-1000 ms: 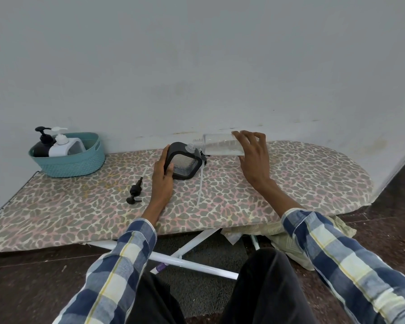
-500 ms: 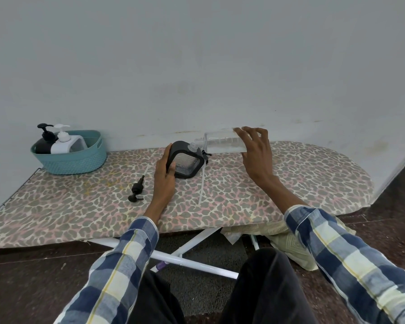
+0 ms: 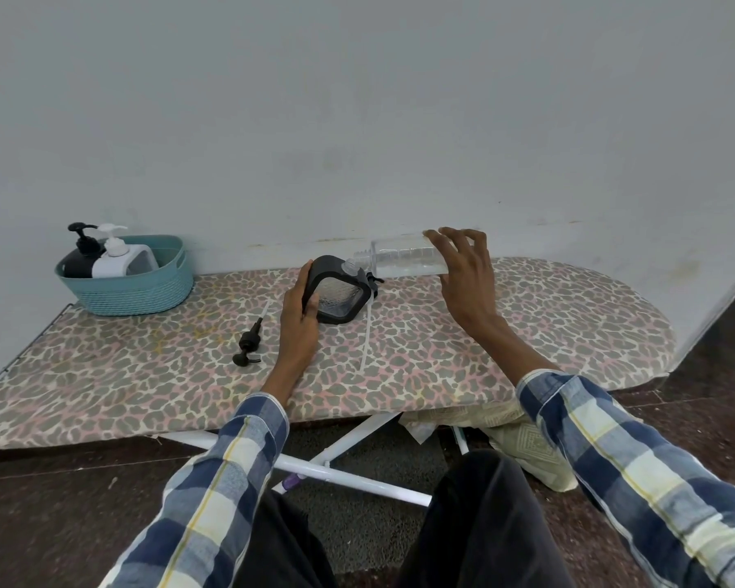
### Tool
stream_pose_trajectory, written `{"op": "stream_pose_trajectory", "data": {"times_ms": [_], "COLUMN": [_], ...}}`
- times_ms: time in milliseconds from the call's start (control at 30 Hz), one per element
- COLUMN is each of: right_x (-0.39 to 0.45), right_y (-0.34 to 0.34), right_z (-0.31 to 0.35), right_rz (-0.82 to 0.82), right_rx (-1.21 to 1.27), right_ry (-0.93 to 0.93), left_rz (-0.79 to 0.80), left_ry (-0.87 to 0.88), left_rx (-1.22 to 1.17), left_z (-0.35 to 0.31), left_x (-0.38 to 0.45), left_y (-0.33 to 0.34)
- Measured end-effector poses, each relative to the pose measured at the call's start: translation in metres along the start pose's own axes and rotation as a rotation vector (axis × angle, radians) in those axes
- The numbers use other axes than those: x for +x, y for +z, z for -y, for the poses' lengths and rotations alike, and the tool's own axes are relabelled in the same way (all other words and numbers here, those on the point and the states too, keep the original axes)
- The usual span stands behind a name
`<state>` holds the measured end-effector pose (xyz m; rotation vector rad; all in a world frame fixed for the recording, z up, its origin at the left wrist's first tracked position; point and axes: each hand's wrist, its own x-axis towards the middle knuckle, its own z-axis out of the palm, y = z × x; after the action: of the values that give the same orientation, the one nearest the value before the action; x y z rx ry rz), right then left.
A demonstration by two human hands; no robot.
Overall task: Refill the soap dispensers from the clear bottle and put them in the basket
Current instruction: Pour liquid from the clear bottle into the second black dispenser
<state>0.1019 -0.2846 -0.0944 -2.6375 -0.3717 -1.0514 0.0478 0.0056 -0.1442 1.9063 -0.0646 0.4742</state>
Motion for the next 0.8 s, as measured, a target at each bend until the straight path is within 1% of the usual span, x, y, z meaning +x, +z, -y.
{"op": "stream_pose_trajectory", "data": {"times_ms": [800], "right_x": [0.0095], "right_y": [-0.0018], "right_z": [-0.0021], "right_rz": [0.025], "right_rx": [-0.022], "right_ry": [-0.017], "left_rz": [-0.008], "left_ry": [0.005], "left_rx": [-0.029], "left_z": [-0.0016], "left_x": [-0.002], "left_y": [0.0004]}}
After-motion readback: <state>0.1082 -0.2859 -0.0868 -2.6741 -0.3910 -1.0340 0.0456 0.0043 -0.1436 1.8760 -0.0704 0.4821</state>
